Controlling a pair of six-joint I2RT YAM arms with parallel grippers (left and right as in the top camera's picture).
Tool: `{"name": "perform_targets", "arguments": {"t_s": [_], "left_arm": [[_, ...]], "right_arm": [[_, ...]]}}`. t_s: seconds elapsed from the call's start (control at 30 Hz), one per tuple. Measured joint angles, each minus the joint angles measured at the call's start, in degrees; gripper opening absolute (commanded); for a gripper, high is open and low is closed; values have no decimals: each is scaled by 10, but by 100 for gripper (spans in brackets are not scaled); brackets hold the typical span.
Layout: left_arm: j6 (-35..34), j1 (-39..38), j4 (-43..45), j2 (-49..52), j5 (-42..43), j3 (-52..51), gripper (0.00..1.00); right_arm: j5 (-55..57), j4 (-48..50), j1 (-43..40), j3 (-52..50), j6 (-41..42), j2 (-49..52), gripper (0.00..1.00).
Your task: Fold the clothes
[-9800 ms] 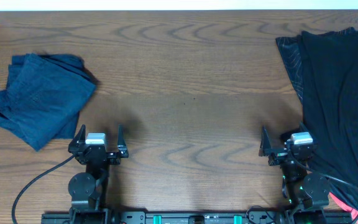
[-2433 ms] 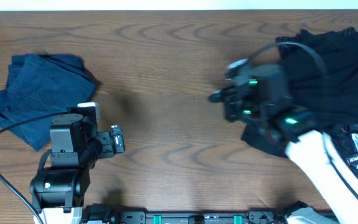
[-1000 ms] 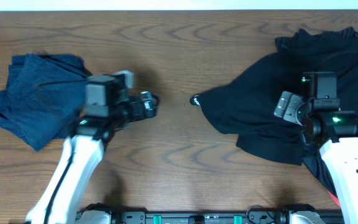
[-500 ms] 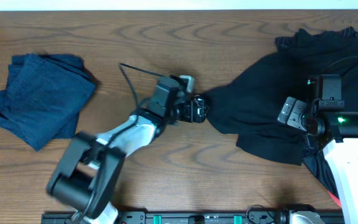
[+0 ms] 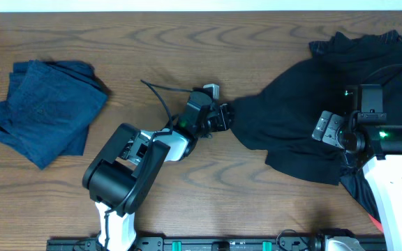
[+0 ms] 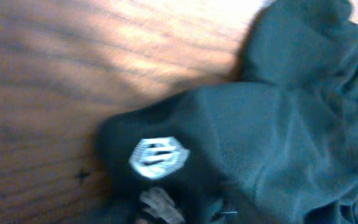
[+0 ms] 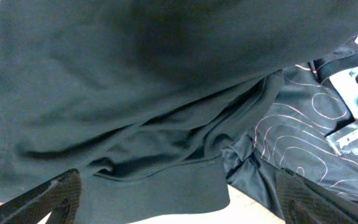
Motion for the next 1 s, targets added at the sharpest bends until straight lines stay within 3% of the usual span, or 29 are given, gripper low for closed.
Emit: {"name": "perform_targets", "arguments": {"t_s": [0.37, 0.7, 0.73, 0.77, 0.8, 0.83, 1.0], "left_arm": [[-16, 57, 7, -11, 0, 0, 6], [5, 250, -10, -174, -22, 18, 9], [8, 270, -26, -181, -27, 30, 24], [14, 286, -46, -185, -33, 42, 49], [17, 301, -68, -186, -37, 56, 84], [17, 311, -90, -187, -41, 66, 98], [21, 329, -214, -187, -31, 82, 98]], "right_arm": [[0, -9, 0, 0, 0, 0, 98], [0, -6, 0, 0, 0, 0, 98], [0, -6, 0, 0, 0, 0, 98], [0, -5, 0, 0, 0, 0, 98], [0, -6, 0, 0, 0, 0, 98], [0, -6, 0, 0, 0, 0, 98], [0, -8, 0, 0, 0, 0, 99]]}}
